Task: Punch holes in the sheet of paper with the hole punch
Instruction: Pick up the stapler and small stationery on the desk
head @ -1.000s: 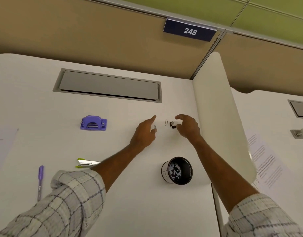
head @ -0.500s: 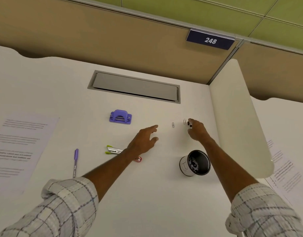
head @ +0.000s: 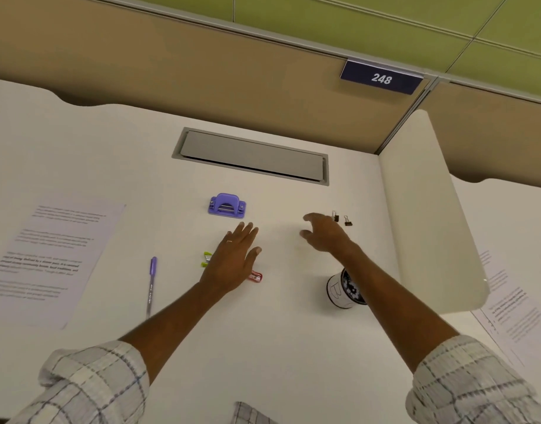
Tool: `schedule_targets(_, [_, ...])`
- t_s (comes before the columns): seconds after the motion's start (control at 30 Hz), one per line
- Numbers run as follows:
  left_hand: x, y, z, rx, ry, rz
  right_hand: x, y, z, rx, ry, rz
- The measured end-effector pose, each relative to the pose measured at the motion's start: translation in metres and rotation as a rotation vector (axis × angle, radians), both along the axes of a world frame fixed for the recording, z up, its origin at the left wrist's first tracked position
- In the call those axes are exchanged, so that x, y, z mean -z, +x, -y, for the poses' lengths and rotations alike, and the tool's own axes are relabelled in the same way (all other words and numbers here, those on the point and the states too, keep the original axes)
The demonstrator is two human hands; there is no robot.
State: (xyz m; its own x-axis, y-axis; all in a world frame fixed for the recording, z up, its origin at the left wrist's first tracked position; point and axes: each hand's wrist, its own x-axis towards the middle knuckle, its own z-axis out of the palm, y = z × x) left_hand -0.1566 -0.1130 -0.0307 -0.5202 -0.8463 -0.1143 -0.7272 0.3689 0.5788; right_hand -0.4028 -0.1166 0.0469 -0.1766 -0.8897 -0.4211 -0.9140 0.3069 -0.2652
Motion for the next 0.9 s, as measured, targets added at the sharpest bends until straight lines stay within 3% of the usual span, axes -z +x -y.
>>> schedule_targets(0.27, [0.015,0.086,-0.035,-0.065,-0.111,0.191,0.035,0.139,-0.041,-0.278,-0.163,-0.023])
schedule_targets(0.4, [0.02,0.12,-0.046,-0.118,-0.084,0.226,0.05,0.183,-0.064,-0.307,-0.17,0.024])
schedule_targets(0.7, [0.031,0.152,-0.073,-0.029,-0.069,0.323,0.073,0.22,-0.097,-0.28,-0.265,0.055])
schedule_targets(0.9, [0.023,0.151,-0.086,-0.051,-0.229,0.197,0.095,0.226,-0.131,-0.267,-0.286,0.05])
